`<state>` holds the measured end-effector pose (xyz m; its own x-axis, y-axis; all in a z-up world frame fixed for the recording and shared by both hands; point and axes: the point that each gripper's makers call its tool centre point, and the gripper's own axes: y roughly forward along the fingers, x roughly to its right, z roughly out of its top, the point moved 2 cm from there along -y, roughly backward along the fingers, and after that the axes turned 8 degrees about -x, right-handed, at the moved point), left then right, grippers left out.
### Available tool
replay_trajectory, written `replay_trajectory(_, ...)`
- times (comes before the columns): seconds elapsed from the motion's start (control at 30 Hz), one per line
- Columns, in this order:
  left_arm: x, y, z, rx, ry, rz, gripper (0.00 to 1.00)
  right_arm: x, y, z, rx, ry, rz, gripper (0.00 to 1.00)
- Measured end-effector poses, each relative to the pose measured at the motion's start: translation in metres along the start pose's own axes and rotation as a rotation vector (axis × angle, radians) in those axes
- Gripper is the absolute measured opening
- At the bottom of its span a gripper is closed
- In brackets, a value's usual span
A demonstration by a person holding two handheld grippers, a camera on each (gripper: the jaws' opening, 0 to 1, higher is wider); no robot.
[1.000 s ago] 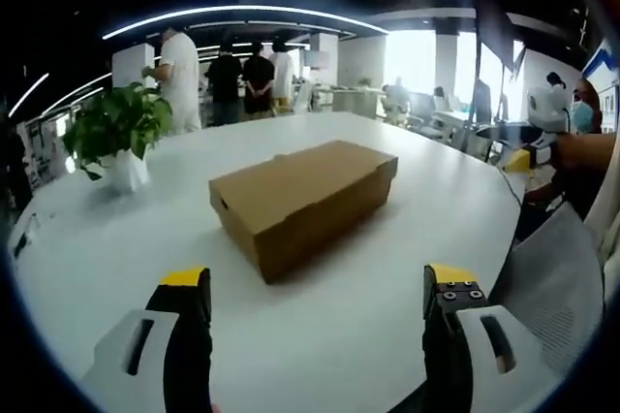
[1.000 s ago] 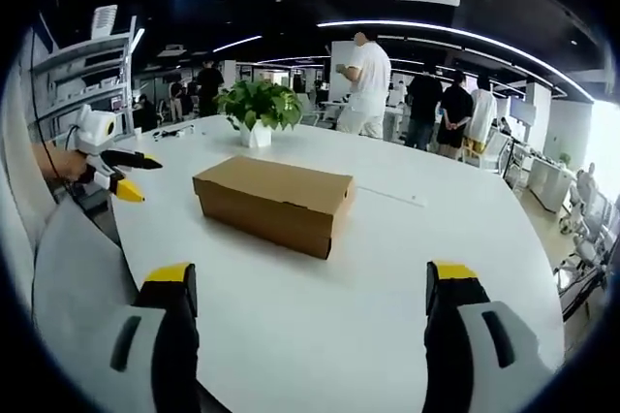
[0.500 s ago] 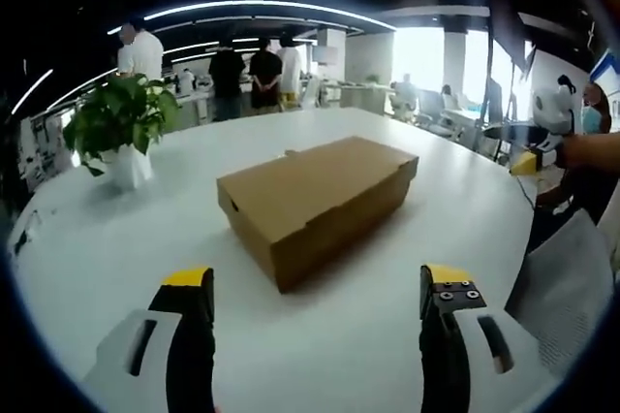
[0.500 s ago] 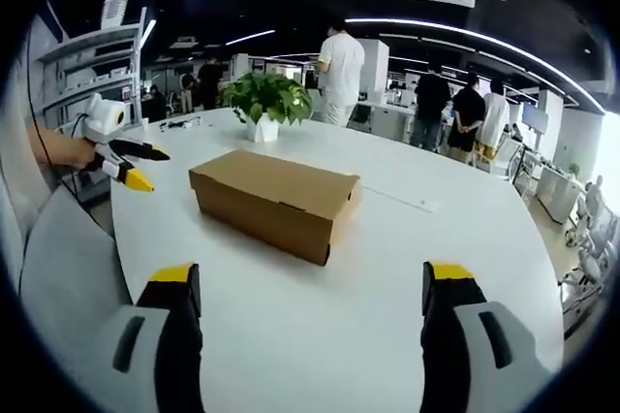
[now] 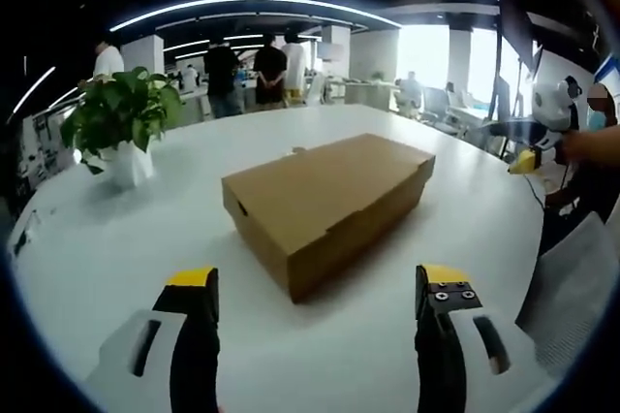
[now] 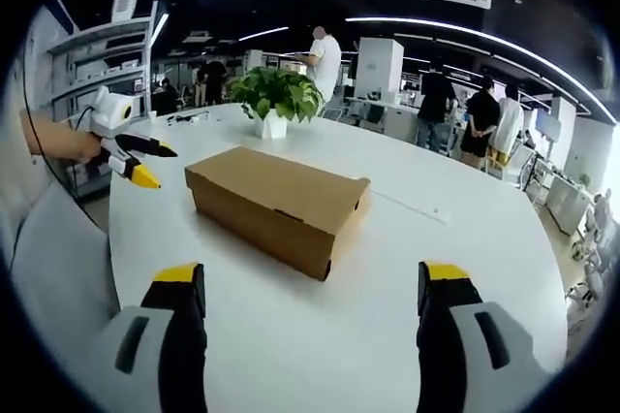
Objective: Operate the shoe box by opening the lid, removing the specified soft item, and placing it in the target area until the item is outside and the box remains undamaged.
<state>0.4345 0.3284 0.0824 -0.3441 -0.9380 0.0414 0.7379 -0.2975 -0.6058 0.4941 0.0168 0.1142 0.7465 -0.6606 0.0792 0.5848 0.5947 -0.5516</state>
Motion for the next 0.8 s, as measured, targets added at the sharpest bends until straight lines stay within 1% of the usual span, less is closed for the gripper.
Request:
replay_trajectory(0.23,-0.002,0.009,0.004,-0.005,0.011,0.0,0.83,0.004,0.016,0.007,0.014,-0.006,0.017,0.8)
replay_trajectory(0.3,-0.002,0.011,0.006,0.001,0.011,-0.004,0.83,0.006,0.022,0.009,0.022,-0.006,0.021,0.78)
replay_trajectory(0.47,-0.003,0.02,0.009,-0.009,0.022,0.007,0.81,0.008,0.034,0.012,0.019,-0.039,0.04,0.74)
replay_trajectory(0.53,-0.004,0.024,0.009,-0.009,0.015,0.014,0.8,0.009,0.039,0.014,0.028,-0.056,0.05,0.72)
replay_trajectory(0.63,-0.005,0.026,0.01,-0.003,-0.018,0.03,0.79,0.01,0.045,0.015,0.018,-0.08,0.062,0.7)
replay_trajectory(0.8,-0.005,0.033,0.012,0.0,-0.032,0.049,0.78,0.01,0.059,0.014,-0.001,-0.094,0.094,0.68)
